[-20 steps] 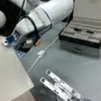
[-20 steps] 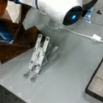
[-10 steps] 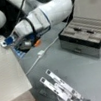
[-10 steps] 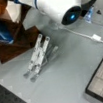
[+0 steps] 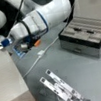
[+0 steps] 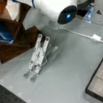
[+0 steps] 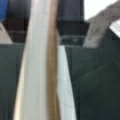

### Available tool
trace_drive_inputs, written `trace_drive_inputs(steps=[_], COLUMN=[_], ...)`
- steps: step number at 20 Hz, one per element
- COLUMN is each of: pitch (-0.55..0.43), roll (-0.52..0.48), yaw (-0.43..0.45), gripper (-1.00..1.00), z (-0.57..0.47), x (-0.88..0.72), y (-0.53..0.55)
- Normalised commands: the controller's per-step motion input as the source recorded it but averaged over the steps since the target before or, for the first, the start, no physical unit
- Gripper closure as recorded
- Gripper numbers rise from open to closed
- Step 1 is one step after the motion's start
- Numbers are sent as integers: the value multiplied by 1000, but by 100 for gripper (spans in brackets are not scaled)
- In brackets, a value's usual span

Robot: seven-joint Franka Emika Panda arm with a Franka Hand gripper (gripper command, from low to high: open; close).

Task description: Open the box. Pick up the pen. Place the pen in the box. Pick up the book. Place the book on the shelf.

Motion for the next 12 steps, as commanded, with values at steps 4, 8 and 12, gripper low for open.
trace_drive_inputs(steps=[4, 8, 12], pitch=[4, -4, 4], roll=[37, 51, 63], yaw=[155, 152, 153], gripper=[-100, -100, -100], z=[-17, -14, 26], x=[-280, -249, -211], y=[-52, -33, 6])
